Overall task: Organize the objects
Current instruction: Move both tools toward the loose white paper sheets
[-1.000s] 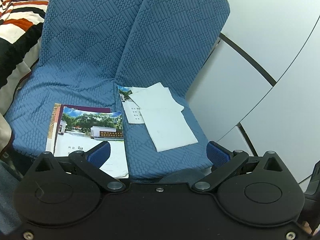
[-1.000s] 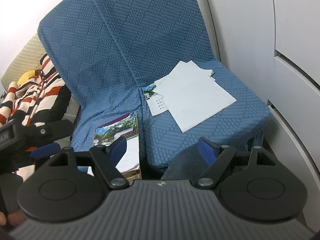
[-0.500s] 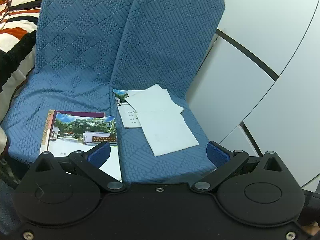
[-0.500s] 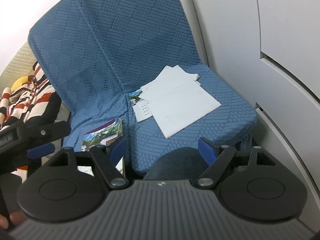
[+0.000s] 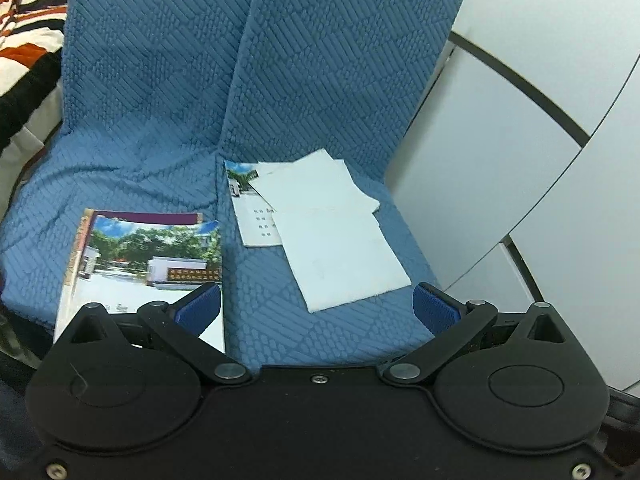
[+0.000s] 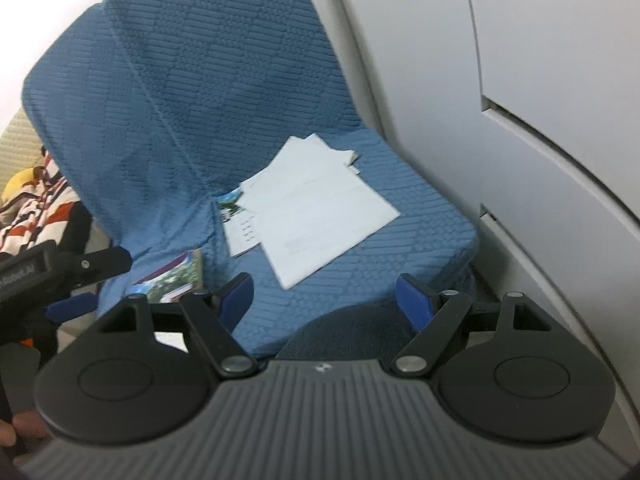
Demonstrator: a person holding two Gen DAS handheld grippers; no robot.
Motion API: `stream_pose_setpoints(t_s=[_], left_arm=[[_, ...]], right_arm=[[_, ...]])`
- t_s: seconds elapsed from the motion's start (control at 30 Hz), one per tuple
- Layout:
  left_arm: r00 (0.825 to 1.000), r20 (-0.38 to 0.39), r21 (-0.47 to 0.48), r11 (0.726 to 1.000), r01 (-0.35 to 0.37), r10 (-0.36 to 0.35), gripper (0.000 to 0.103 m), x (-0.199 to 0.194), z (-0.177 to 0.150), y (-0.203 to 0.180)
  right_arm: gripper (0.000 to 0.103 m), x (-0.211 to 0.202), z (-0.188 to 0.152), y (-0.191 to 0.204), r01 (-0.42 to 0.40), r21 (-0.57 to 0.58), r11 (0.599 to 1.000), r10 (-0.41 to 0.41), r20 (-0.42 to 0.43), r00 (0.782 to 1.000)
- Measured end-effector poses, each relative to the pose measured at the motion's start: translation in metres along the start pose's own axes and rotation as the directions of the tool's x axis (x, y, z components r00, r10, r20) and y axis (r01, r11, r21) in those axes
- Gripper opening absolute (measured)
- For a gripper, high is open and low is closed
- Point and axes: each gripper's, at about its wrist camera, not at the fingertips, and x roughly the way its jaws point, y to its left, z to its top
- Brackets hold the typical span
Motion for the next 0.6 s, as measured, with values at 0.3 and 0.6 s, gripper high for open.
stream_pose_setpoints(t_s=[0.3,0.6], left_arm=[[1.0,-0.027,0.029,1.0,-0.012,0.012,0.102,0.046,0.005,-0.018],[0.997,-0.076,0.029,0.999,-0.025,0.028,0.102,0.097,0.009,-0.018]], right_arm=[[0.08,0.029,0.011,-0.031,0.017,0.039,0.999,-0.015,-0.03,0.999],[0.08,0.07,0.023,-0.047,0.027,0.027,0.999,-0.025,-0.068,0.997]])
